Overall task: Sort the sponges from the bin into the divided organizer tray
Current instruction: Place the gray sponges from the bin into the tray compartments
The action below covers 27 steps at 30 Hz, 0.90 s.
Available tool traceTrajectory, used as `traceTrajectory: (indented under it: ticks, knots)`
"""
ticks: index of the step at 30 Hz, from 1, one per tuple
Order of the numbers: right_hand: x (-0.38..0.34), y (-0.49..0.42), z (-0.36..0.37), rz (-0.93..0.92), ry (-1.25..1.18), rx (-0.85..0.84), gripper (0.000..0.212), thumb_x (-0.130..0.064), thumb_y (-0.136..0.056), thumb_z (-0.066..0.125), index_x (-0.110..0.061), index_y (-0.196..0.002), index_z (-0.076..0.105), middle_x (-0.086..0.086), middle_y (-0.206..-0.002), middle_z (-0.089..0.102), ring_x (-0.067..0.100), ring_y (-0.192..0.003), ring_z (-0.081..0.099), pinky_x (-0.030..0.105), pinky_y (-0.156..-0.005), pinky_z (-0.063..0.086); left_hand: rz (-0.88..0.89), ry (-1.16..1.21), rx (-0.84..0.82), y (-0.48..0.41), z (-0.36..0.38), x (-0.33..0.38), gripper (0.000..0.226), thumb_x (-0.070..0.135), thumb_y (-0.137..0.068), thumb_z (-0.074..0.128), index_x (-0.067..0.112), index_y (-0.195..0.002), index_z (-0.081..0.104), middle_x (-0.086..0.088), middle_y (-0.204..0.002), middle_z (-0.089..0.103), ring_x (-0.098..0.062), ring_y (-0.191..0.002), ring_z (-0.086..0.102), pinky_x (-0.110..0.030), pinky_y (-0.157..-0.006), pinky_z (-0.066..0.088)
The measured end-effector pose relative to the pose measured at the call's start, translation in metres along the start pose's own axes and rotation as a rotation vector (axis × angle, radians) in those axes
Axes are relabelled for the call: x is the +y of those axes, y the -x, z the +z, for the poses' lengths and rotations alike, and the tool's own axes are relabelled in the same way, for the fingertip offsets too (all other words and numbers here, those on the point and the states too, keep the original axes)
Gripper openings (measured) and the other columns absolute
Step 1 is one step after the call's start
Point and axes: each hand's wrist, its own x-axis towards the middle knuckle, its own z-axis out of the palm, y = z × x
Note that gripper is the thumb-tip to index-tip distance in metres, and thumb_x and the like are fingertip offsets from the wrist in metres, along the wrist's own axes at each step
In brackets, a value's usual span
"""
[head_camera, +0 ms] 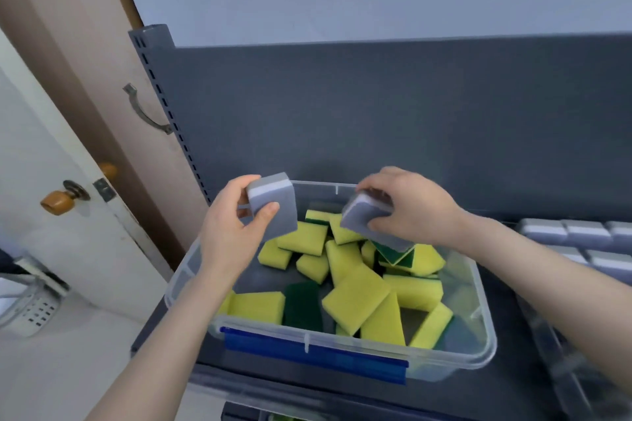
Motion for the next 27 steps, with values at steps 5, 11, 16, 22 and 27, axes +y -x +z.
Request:
traceTrajectory:
  ticks: [5, 11, 16, 22, 27]
  knots:
    - [0.03, 0.039, -0.023, 0.138, -0.244, 0.149, 0.04, -0.029, -0.067, 0.073, -0.029, -0.103, 0.055, -0.011, -0.087, 0.063, 0.011, -0.08, 0.059, 0.033, -0.069, 0.05, 0.028, 0.082, -0.054, 0.008, 0.027, 0.051, 0.037, 0.045, -0.078, 0.063, 0.04, -0.113, 0.052, 0.023, -0.106, 0.06, -0.002, -0.097, 0.058, -0.034, -0.074, 0.054]
    - [0.074, 0.092, -0.044, 0.18, -0.362, 0.206, 0.051, -0.024, -0.072, 0.075, -0.031, -0.117, 0.053, -0.013, -0.093, 0.062, 0.009, -0.084, 0.06, 0.022, -0.075, 0.047, 0.044, 0.154, -0.12, 0.024, 0.067, 0.114, 0.039, 0.043, -0.076, 0.066, 0.039, -0.113, 0.054, 0.021, -0.106, 0.062, -0.001, -0.097, 0.059, -0.029, -0.074, 0.055]
    - [0.115, 0.138, -0.069, 0.234, -0.386, 0.245, 0.05, -0.022, -0.073, 0.074, -0.032, -0.118, 0.057, -0.017, -0.101, 0.061, -0.001, -0.082, 0.058, 0.01, -0.073, 0.045, 0.059, 0.228, -0.149, 0.037, 0.105, 0.173, 0.036, 0.037, -0.076, 0.067, 0.038, -0.11, 0.055, 0.022, -0.104, 0.062, -0.003, -0.096, 0.059, -0.033, -0.076, 0.054]
    - [0.155, 0.195, -0.099, 0.263, -0.457, 0.325, 0.042, -0.017, -0.072, 0.075, -0.047, -0.093, 0.054, -0.024, -0.087, 0.063, 0.0, -0.079, 0.059, 0.019, -0.071, 0.051, 0.063, 0.3, -0.181, 0.067, 0.146, 0.232, 0.033, 0.034, -0.074, 0.067, 0.04, -0.106, 0.056, 0.021, -0.1, 0.062, -0.004, -0.093, 0.06, -0.024, -0.072, 0.051]
    - [0.19, 0.243, -0.111, 0.317, -0.552, 0.39, 0.039, -0.013, -0.071, 0.074, -0.042, -0.093, 0.06, -0.024, -0.085, 0.066, 0.001, -0.077, 0.063, 0.018, -0.064, 0.053, 0.036, 0.368, -0.21, 0.1, 0.176, 0.27, 0.033, 0.031, -0.074, 0.069, 0.036, -0.105, 0.059, 0.019, -0.097, 0.065, -0.007, -0.091, 0.062, -0.02, -0.071, 0.05]
